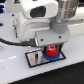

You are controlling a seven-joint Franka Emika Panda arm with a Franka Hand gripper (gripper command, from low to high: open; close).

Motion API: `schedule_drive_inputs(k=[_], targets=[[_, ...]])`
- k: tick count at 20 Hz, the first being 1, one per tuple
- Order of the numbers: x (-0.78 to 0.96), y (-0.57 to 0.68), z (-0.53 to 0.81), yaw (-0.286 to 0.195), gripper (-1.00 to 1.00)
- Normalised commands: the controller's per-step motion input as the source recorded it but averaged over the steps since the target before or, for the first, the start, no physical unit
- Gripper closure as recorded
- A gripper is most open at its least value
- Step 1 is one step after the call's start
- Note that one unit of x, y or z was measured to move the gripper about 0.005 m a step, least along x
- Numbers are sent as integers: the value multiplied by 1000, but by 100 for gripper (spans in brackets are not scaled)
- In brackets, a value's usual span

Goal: Insert the blue gear onto the right peg, followed by the red gear

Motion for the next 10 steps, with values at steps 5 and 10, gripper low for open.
schedule_drive_inputs(k=[5, 10], targets=[[4, 53, 251, 0, -100], [-1, 34, 480, 0, -100]])
